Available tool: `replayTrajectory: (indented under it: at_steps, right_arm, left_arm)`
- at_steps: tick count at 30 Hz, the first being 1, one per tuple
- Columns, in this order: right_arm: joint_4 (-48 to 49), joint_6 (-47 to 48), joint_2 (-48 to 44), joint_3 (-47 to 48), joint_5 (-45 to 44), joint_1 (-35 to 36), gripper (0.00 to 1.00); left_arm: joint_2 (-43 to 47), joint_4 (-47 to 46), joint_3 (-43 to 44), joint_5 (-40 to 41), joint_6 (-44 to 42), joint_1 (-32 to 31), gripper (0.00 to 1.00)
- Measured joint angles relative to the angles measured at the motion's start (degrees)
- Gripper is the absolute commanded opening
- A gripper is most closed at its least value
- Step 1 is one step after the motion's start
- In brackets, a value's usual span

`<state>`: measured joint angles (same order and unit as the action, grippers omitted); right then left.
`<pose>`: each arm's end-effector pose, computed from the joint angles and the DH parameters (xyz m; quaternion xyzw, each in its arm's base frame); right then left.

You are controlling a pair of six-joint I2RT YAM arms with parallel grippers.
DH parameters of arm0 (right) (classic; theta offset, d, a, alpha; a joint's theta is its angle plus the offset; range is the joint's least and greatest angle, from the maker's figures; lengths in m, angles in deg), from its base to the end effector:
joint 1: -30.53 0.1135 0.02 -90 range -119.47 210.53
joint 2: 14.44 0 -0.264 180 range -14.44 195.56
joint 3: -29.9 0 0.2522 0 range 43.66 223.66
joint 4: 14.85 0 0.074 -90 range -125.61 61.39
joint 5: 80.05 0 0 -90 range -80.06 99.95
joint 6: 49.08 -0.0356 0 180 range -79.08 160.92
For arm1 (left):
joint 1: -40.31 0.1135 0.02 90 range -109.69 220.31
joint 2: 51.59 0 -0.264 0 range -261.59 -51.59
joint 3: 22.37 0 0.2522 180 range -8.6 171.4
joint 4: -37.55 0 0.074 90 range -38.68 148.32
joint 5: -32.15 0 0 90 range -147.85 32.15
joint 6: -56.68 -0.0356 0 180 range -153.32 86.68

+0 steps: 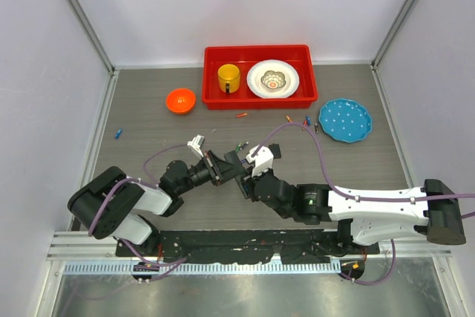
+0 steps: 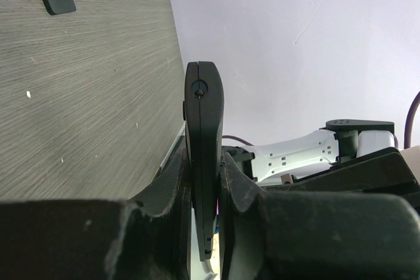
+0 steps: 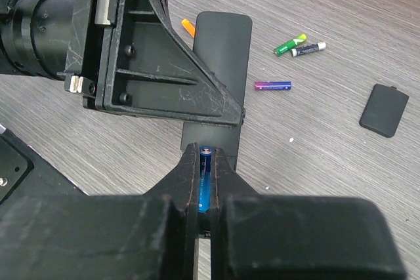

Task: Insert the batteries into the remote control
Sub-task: Load the battery into the remote control.

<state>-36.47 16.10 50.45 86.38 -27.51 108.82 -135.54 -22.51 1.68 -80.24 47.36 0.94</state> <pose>0.0711 0.2365 0.2645 -0.2257 0.8048 0.1978 0.5121 0.1658 -0.1536 0.1581 -0.1157 0.6967 -0.6702 0.2283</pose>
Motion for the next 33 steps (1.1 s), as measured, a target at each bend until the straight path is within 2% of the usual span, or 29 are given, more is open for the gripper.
replayTrajectory:
  at_steps: [21, 33]
  right_arm:
    - [-0.1, -1.1, 1.7, 0.2, 0.0, 0.5, 0.01]
    - [-5.6, -4.0, 3.1, 4.2, 0.9, 0.7, 0.01]
  left_arm:
    - [0.4, 0.1, 0.0, 0.7, -0.4, 0.0, 0.00]
    - [4.2, 0.5, 0.0, 2.2, -3.8, -0.2, 0.00]
